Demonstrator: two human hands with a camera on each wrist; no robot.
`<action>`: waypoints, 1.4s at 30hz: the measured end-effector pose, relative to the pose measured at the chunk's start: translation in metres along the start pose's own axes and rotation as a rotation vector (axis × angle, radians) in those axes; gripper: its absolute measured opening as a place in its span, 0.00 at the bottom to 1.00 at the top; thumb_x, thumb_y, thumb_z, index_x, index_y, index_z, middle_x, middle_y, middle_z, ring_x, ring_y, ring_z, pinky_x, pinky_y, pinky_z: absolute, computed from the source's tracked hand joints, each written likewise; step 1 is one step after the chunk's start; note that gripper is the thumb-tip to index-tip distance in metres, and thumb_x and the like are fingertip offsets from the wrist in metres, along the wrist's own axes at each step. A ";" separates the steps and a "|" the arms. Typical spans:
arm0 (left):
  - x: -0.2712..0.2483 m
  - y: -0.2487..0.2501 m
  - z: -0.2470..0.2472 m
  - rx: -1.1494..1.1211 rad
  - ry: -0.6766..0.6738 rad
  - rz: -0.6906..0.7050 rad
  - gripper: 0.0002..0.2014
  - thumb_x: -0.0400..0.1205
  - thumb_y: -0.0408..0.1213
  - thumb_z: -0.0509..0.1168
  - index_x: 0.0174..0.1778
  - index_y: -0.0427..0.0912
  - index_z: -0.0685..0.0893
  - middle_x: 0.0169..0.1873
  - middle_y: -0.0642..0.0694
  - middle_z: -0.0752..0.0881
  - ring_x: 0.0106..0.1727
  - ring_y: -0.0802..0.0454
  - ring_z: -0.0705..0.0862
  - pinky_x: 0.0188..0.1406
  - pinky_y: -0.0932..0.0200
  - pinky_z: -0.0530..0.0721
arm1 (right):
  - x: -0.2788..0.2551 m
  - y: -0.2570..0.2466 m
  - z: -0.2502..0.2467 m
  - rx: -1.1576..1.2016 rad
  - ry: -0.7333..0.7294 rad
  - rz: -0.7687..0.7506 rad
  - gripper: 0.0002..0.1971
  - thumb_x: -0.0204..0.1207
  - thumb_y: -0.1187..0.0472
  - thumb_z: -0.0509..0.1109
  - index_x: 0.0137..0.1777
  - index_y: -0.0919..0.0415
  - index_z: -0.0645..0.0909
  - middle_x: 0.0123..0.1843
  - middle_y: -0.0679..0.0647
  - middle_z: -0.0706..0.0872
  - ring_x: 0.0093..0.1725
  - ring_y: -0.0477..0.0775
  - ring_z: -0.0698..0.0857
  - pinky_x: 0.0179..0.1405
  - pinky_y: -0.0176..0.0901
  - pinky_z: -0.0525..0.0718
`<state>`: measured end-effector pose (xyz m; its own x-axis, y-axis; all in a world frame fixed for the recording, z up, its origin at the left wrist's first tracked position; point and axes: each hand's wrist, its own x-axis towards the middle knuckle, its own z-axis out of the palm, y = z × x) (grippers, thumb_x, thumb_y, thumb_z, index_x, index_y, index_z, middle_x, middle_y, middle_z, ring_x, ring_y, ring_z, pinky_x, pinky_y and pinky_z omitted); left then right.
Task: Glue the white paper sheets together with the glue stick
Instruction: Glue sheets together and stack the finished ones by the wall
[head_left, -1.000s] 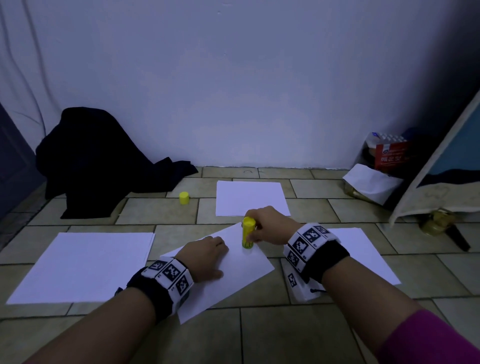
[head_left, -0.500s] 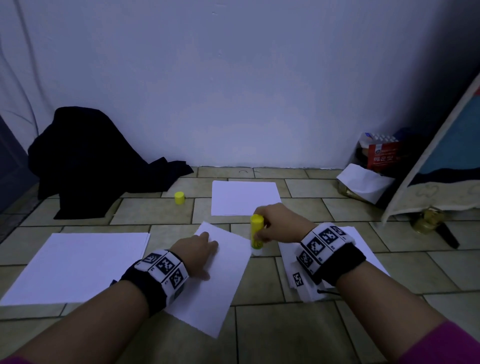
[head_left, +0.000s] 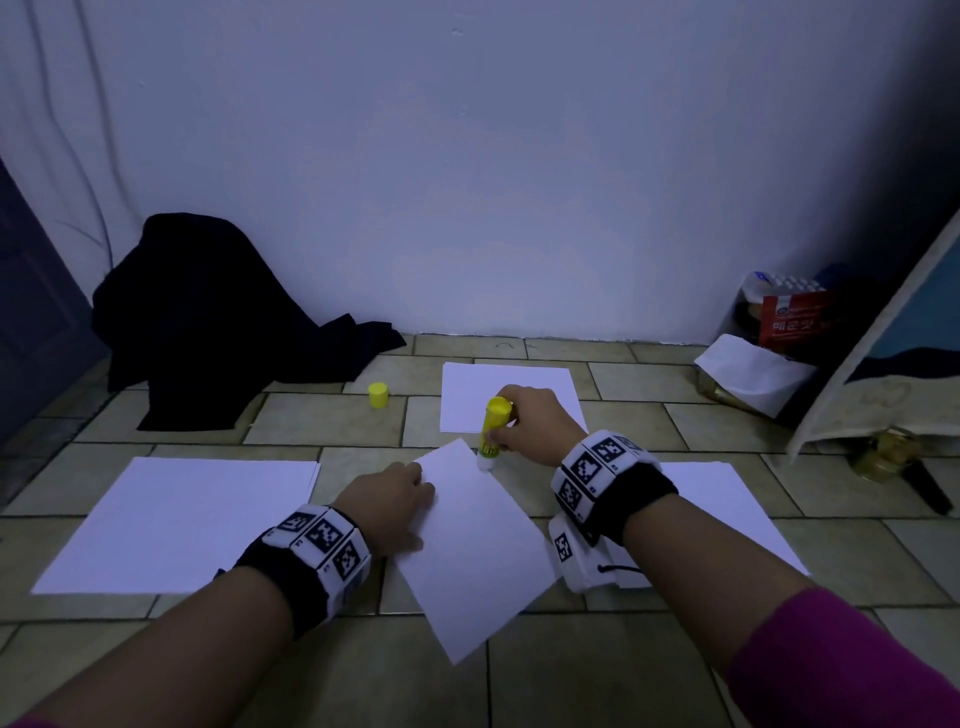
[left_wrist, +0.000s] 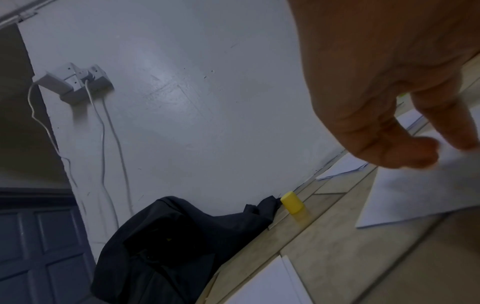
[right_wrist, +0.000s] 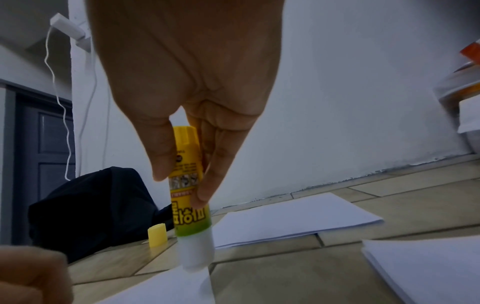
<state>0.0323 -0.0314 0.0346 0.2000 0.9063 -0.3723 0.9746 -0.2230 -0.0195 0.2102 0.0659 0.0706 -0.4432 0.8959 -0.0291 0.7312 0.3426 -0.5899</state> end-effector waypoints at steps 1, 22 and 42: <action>-0.001 0.001 0.000 -0.001 0.010 -0.003 0.28 0.80 0.51 0.66 0.74 0.44 0.70 0.71 0.45 0.67 0.71 0.47 0.70 0.63 0.49 0.79 | 0.003 -0.002 0.002 0.002 0.006 -0.005 0.14 0.73 0.62 0.74 0.57 0.65 0.79 0.55 0.61 0.84 0.51 0.57 0.81 0.47 0.46 0.80; 0.015 -0.011 0.002 -0.097 -0.007 -0.029 0.35 0.77 0.53 0.71 0.78 0.47 0.68 0.73 0.47 0.71 0.72 0.47 0.73 0.70 0.52 0.73 | -0.003 -0.021 0.011 -0.271 -0.198 -0.080 0.16 0.76 0.65 0.70 0.63 0.67 0.78 0.61 0.63 0.83 0.62 0.62 0.79 0.56 0.48 0.79; 0.017 -0.012 0.005 0.000 0.063 -0.019 0.27 0.83 0.39 0.64 0.78 0.55 0.66 0.72 0.46 0.67 0.75 0.48 0.65 0.70 0.55 0.64 | -0.062 0.029 -0.044 -0.331 -0.388 -0.055 0.13 0.71 0.62 0.77 0.52 0.66 0.81 0.45 0.55 0.85 0.44 0.53 0.83 0.49 0.48 0.86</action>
<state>0.0232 -0.0153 0.0243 0.1873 0.9312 -0.3127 0.9783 -0.2055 -0.0258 0.2817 0.0324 0.0912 -0.5994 0.7247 -0.3399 0.7987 0.5135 -0.3136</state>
